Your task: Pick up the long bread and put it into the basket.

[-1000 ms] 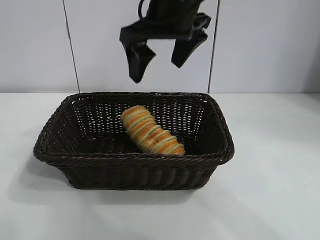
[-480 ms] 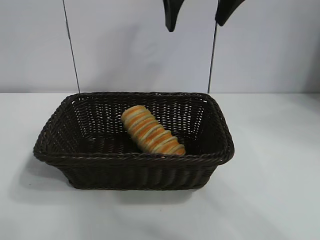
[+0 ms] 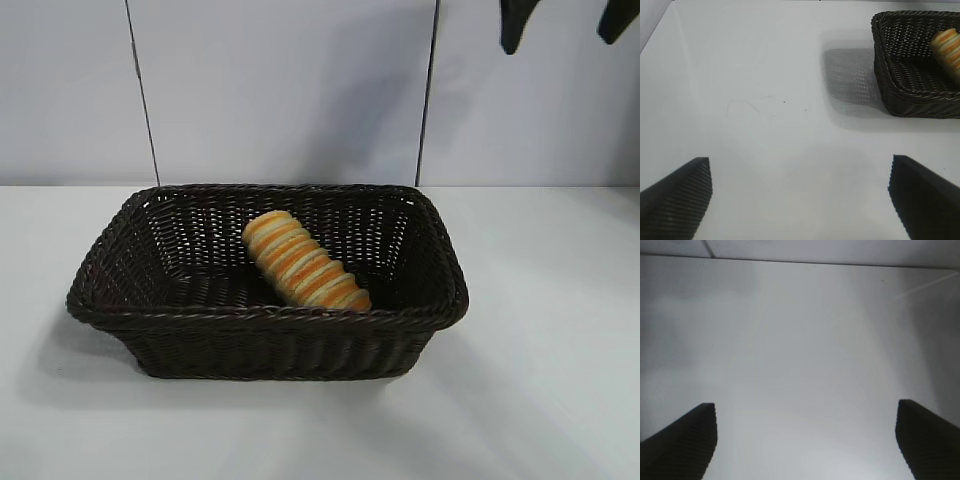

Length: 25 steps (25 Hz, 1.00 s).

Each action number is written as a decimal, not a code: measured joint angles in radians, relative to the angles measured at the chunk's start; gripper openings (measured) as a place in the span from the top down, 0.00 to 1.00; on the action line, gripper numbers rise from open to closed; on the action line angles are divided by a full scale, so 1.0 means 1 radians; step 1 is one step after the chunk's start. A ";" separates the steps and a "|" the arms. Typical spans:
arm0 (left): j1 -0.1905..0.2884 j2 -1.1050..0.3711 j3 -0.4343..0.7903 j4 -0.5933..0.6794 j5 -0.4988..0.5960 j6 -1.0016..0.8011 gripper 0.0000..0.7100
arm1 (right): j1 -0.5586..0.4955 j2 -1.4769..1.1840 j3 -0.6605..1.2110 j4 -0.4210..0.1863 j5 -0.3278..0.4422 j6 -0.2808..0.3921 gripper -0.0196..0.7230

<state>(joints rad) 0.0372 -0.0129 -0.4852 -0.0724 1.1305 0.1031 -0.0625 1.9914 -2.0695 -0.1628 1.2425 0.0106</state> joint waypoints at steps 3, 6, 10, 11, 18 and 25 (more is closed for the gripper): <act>0.000 0.000 0.000 0.000 0.000 0.000 0.02 | -0.039 -0.013 0.001 0.017 0.000 0.000 0.04; 0.000 0.000 0.000 0.000 0.000 0.000 0.02 | -0.054 -0.056 0.003 0.035 0.003 -0.001 0.04; 0.000 0.000 0.000 0.000 0.000 0.000 0.02 | -0.056 -0.179 0.004 0.040 0.008 -0.004 0.04; 0.000 0.000 0.000 0.000 0.000 0.000 0.02 | -0.056 -0.224 0.009 0.040 0.008 -0.004 0.04; 0.000 0.000 0.000 0.000 0.000 0.000 0.02 | -0.056 -0.610 0.164 0.040 0.019 -0.004 0.04; 0.000 0.000 0.000 0.000 0.000 0.000 0.02 | -0.056 -0.995 0.409 0.031 0.026 -0.004 0.04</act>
<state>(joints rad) 0.0372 -0.0129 -0.4852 -0.0728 1.1305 0.1031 -0.1180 0.9967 -1.6607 -0.1321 1.2686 0.0067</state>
